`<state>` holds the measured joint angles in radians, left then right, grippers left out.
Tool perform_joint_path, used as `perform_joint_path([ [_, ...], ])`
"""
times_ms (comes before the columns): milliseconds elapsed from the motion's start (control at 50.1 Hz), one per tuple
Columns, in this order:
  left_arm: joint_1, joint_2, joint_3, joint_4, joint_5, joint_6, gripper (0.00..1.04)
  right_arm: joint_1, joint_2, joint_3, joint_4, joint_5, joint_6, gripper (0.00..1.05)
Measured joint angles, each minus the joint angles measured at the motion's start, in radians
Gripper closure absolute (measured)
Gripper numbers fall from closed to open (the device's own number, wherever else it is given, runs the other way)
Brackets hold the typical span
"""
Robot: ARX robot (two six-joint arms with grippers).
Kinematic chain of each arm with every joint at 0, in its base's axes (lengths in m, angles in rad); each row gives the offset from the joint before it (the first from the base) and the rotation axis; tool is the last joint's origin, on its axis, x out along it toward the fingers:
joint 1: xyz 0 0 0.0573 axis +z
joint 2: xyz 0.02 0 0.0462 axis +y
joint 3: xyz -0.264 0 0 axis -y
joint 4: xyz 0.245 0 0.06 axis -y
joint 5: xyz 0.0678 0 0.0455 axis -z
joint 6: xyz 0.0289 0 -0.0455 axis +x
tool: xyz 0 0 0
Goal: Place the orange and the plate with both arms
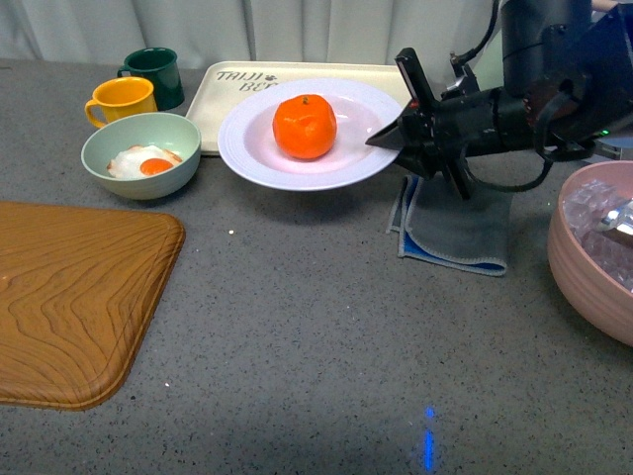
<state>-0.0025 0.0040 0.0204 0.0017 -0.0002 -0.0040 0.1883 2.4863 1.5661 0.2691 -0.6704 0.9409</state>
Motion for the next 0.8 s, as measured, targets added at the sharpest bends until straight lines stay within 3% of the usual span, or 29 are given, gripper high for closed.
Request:
perform_joint_path([
  [699, 0.000, 0.000, 0.000, 0.000, 0.000, 0.000, 0.07, 0.011, 0.614, 1.207, -0.629, 0.058, 0.006, 1.01],
  [799, 0.000, 0.000, 0.000, 0.000, 0.000, 0.000, 0.07, 0.011, 0.599, 1.176, -0.590, 0.063, -0.008, 0.86],
])
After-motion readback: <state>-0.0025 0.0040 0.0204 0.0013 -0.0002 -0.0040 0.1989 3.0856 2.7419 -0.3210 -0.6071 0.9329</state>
